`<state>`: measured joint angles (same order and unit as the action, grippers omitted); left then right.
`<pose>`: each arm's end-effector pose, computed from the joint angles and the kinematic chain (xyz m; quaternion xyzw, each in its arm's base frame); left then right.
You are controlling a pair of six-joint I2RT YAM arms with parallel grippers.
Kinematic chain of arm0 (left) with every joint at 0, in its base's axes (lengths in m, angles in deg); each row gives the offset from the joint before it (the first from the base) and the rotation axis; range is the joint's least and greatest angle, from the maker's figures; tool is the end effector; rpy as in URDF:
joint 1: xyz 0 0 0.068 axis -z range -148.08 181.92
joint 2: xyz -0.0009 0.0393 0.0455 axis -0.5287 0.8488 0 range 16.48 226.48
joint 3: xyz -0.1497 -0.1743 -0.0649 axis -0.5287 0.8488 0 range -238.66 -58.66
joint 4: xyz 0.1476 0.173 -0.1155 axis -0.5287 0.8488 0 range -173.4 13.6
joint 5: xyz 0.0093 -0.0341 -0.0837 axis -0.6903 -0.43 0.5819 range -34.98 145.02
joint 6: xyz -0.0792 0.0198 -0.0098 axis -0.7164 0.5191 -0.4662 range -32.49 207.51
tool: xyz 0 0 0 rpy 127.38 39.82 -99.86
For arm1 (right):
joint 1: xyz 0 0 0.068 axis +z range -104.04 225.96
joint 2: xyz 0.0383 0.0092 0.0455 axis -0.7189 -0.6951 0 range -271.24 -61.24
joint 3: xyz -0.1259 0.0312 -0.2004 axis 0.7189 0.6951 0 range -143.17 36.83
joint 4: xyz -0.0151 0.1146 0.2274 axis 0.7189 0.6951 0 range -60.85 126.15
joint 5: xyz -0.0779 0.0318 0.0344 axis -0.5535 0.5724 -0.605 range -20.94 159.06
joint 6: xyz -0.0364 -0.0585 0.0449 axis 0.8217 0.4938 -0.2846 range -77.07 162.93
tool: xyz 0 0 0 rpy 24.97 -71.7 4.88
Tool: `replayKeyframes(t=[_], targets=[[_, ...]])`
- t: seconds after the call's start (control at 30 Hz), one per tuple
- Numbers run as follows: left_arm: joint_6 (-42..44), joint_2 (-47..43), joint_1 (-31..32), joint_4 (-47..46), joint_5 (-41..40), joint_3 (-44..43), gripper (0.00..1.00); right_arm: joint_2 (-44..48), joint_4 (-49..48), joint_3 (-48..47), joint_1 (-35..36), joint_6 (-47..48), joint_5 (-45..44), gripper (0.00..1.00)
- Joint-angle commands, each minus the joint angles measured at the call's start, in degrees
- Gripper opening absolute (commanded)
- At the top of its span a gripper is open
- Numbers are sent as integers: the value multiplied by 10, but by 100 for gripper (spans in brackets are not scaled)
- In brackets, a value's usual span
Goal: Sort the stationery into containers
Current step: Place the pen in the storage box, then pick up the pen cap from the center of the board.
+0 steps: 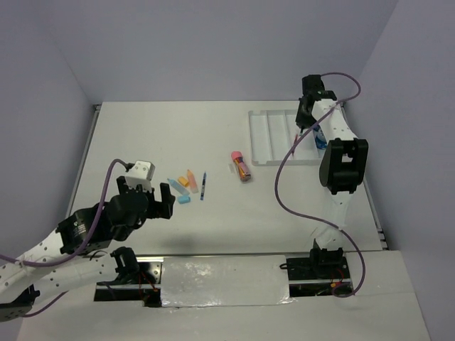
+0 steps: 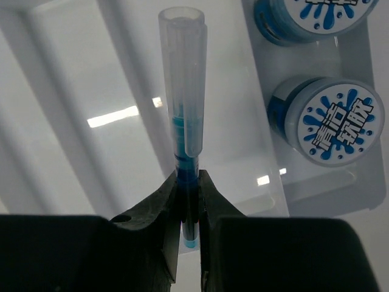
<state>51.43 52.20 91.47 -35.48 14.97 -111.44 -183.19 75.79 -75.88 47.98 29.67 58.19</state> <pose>0.1183 -0.1103 0.3081 0.0008 0.8345 -0.1435 0.5320 0.4668 0.0030 0.2091 0.1209 0.9444 -0.0510 0.3015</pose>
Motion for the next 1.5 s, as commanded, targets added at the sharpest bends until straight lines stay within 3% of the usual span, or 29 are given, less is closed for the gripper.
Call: replayKeyframes(t=[0.0,0.1,0.17,0.33,0.43,0.5,0.6,0.7,0.8,0.87,0.97,1.13,1.47], targets=[[9,18,-1,-27,6,0,99,-30,20,-8,-17,10,-6,15],[15,44,-1,-32,17,0,99,-56,22,-23,-16,14,9,23],[18,68,-1,-29,21,-5,99,-52,8,-17,-16,12,26,40],[19,72,-1,-27,33,-8,99,-49,16,-18,-35,5,31,55],[13,39,-1,-31,26,-3,99,-4,17,2,-35,-7,40,56],[-9,19,-2,-23,-8,-2,99,49,-25,73,-24,-15,66,56],[-73,18,-7,31,-84,-16,99,210,-87,188,74,-16,66,57],[-149,31,-25,109,-148,-37,99,308,-156,312,186,-55,54,59],[-163,31,-49,126,-161,-42,99,336,-195,383,295,-125,11,59],[-139,27,-63,86,-145,-30,99,328,-211,397,347,-156,-20,59],[-83,27,-73,47,-101,-16,99,264,-221,382,413,-165,-11,48],[-86,40,-73,54,-95,-19,99,161,-158,301,438,-142,-60,34],[-53,52,-73,26,-66,-13,99,44,-88,187,439,-90,-151,41]])
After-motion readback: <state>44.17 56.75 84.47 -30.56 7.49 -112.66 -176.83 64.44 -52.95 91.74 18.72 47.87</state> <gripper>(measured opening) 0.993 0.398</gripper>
